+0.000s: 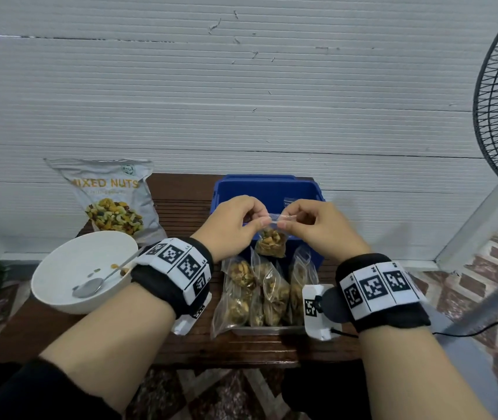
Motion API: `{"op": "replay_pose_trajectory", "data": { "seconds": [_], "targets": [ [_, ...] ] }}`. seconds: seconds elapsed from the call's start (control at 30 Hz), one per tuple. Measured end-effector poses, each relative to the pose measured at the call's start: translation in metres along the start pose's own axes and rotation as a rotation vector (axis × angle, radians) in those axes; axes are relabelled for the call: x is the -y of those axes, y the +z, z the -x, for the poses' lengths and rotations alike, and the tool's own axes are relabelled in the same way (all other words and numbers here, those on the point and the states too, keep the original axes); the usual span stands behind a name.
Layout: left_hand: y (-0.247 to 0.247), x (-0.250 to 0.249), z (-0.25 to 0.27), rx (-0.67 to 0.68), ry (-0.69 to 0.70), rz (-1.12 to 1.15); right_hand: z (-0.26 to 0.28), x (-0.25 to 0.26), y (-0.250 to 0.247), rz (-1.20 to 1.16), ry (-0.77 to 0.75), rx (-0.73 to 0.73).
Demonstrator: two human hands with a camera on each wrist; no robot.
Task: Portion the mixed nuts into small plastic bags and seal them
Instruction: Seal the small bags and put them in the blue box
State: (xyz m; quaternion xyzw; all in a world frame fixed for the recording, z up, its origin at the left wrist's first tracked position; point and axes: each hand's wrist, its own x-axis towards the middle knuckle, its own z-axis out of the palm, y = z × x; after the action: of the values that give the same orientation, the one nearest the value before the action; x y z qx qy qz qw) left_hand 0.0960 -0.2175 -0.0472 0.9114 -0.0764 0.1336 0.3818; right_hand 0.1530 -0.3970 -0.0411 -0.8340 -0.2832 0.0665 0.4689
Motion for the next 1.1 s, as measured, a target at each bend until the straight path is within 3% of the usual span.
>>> {"op": "replay_pose_trajectory", "data": {
  "seconds": [0.2, 0.4, 0.6, 0.93, 1.1],
  "targets": [
    [-0.001, 0.001, 0.002, 0.018, -0.047, 0.116, -0.001, -0.002, -0.001, 0.043, -0.013, -0.004],
    [0.000, 0.001, 0.003, -0.053, -0.074, 0.265, 0.000, 0.001, 0.002, 0.014, 0.003, -0.004],
    [0.001, 0.000, 0.001, -0.040, -0.060, 0.257, -0.003, 0.000, 0.003, 0.020, -0.027, -0.021],
    [0.001, 0.003, 0.000, -0.071, -0.095, 0.333, -0.002, 0.008, -0.006, 0.113, -0.005, 0.082],
    [-0.009, 0.001, -0.003, -0.059, -0.116, 0.369, -0.007, 0.023, -0.013, 0.235, -0.029, 0.045]
  ]
}}
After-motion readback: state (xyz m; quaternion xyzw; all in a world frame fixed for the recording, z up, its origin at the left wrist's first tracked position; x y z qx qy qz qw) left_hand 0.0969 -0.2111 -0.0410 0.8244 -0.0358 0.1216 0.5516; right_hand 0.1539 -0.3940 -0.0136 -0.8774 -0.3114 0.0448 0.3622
